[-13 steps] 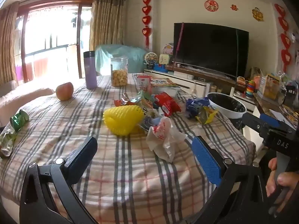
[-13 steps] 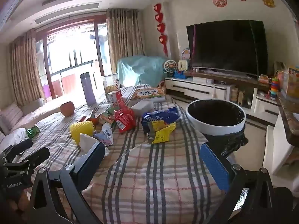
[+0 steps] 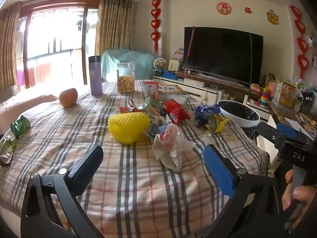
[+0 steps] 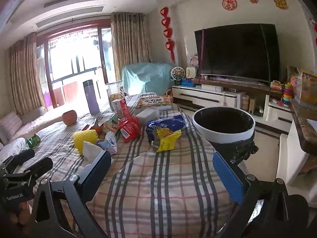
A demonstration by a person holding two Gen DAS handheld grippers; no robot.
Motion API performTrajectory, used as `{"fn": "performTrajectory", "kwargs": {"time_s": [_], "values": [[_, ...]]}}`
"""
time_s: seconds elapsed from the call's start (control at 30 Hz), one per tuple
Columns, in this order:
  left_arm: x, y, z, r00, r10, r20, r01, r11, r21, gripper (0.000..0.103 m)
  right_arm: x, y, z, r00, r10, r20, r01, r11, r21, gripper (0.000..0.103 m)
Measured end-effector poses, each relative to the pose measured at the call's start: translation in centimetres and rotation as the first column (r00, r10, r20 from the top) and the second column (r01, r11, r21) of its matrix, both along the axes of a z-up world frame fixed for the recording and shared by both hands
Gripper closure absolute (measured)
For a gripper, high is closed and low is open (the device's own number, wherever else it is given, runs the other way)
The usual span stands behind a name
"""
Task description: Collect trash
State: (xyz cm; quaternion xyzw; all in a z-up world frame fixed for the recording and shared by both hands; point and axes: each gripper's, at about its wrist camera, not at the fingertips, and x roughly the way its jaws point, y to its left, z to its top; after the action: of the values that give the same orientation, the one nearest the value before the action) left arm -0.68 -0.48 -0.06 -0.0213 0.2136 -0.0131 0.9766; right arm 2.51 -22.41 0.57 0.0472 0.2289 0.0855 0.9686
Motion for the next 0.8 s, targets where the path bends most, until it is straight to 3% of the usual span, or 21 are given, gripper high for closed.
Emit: {"fn": "performTrajectory", "kwargs": {"time_s": [0.8], "values": [[-0.51,0.14,0.24,0.999,0.027,0.041,-0.027,1.0,0.01,0.004,-0.77,0.65,-0.03,1.0,0.017,0.021,-0.017,1.0,0.004,0.0]]}}
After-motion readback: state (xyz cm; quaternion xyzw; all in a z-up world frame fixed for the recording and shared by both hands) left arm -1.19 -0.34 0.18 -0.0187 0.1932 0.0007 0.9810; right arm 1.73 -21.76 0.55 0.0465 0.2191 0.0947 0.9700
